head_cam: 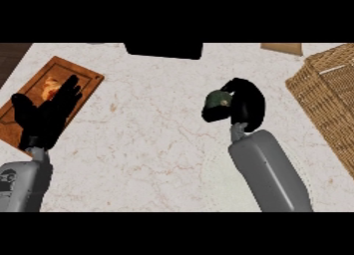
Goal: Pick the squash from the placemat and place it in the basket
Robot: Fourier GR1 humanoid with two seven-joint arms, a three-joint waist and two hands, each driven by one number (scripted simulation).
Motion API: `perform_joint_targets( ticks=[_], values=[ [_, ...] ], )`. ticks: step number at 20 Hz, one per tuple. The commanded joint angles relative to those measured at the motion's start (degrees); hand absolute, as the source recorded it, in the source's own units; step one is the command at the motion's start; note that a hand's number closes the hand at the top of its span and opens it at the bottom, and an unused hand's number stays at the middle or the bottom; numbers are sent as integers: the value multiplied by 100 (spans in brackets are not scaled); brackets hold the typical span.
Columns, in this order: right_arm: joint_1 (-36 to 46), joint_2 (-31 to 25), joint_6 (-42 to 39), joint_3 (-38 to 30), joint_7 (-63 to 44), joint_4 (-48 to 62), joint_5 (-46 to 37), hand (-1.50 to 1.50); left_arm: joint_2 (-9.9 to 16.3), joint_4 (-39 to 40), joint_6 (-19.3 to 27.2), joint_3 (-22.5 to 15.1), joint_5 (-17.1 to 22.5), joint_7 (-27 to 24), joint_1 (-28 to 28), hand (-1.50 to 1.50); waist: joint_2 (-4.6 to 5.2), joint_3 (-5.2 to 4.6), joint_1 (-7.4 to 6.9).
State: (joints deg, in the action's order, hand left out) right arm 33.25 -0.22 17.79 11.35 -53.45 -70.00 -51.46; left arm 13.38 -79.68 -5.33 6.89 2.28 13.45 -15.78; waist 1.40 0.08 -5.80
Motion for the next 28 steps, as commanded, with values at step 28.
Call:
perform_joint_targets(
  ticks=[28],
  values=[
    [4979, -932, 1520, -1554, -2034, 3564, -2722, 150, 84, 111, 92, 249, -6, -107, 199, 0, -95, -17, 428]
  ],
)
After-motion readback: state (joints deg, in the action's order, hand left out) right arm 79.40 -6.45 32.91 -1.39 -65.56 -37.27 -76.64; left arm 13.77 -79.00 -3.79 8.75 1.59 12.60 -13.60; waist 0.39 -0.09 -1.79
